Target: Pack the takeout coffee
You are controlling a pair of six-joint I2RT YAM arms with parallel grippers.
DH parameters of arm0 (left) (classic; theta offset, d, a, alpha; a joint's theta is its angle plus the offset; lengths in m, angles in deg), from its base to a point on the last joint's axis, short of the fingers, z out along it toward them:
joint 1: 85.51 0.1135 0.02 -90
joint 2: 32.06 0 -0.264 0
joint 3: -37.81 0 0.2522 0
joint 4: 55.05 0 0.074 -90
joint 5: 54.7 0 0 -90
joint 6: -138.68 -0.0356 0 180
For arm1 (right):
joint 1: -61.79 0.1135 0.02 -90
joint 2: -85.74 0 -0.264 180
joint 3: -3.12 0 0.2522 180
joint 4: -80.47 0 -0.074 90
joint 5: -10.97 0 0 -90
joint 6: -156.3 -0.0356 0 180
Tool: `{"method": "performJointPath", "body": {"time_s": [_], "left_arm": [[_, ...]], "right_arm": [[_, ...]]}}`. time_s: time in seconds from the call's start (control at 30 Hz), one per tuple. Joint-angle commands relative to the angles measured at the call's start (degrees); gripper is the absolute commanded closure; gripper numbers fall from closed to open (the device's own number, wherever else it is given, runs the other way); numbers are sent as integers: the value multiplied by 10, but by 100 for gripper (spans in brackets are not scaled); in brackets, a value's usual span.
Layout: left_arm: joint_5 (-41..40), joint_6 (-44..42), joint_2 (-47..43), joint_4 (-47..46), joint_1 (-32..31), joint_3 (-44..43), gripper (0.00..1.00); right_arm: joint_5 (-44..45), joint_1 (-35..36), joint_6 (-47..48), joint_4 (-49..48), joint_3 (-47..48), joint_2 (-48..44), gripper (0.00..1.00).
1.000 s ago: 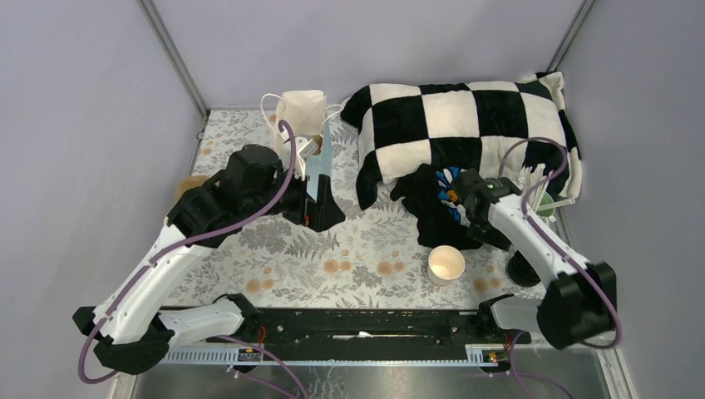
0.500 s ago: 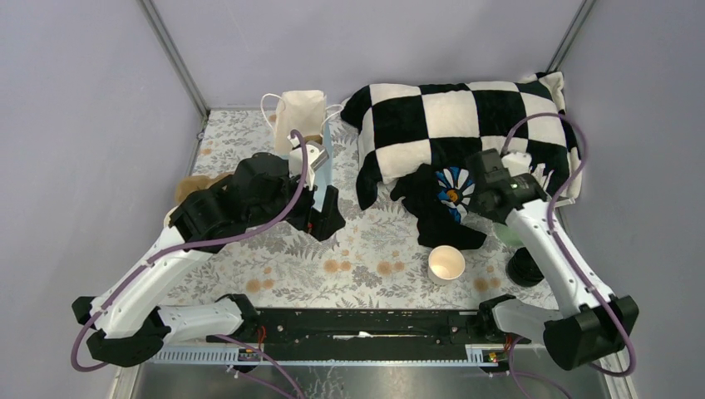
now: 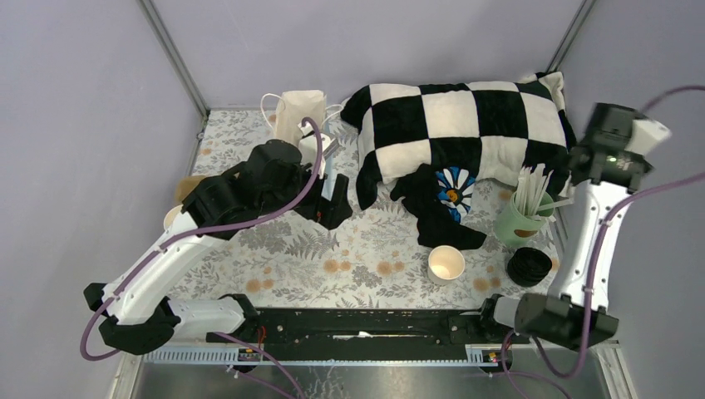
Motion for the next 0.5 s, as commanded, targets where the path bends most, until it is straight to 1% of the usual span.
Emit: {"method": "performJointPath", "body": {"time_s": [0.0,0.03,0.1,0.17,0.3,0.37,0.47], "left_arm": [[17,9,19,12,-2,-38,1],[19,10,23,14,-2,-41,1],[23,8,28,19,-2,-43,1],[25,8,30,25,-2,-42,1],[34,8,20,31,-3,-36,1],[32,6,13,32,-7,-31,1],[22,0,4,32,-16,-26,1]], "right_arm": [[-22,-140,35,-23,-20,17,20],[18,-148,30,-28,-38,16,17],[70,-177,15,-31,-80,7,14],[96,-199,-5,-37,-137,-4,13],[74,-257,-61,-43,-226,-24,13],[61,-284,-93,-34,-253,-30,14],[22,-312,-112,-33,-296,-39,14]]}}
